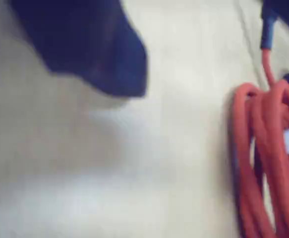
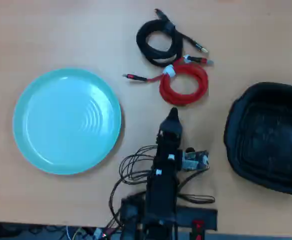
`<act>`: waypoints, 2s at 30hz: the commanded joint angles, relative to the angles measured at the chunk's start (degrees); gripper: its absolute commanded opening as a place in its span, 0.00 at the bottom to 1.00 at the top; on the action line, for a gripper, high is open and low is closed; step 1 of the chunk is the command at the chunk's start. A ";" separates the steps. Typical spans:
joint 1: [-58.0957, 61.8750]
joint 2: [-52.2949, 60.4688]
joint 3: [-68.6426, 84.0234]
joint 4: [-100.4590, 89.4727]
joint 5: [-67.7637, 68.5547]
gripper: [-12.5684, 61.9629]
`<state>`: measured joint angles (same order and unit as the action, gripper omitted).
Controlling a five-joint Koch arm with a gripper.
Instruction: Put a black charging cable in a black bowl and put a red charging cable in a green bowl
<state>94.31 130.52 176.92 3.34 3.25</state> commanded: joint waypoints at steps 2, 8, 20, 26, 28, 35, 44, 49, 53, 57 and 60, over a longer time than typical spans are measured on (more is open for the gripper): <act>-8.00 -0.53 -53.70 65.39 -6.06 0.72; -8.00 -2.02 -54.49 65.48 -5.80 0.72; -11.34 -17.23 -78.22 75.59 -5.36 0.73; -13.45 -26.89 -96.15 84.20 -5.36 0.73; -14.50 -30.50 -101.87 85.61 -5.36 0.73; -18.02 -45.53 -115.84 88.59 -5.27 0.74; -22.06 -55.28 -126.65 87.80 -5.10 0.92; -22.85 -62.40 -136.49 87.36 -5.19 0.93; -22.41 -68.12 -143.88 87.36 -5.98 0.93; -22.32 -71.19 -148.89 87.01 -6.06 0.93; -22.50 -71.37 -152.14 85.69 -5.80 0.93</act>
<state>71.98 58.10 33.22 90.79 -1.93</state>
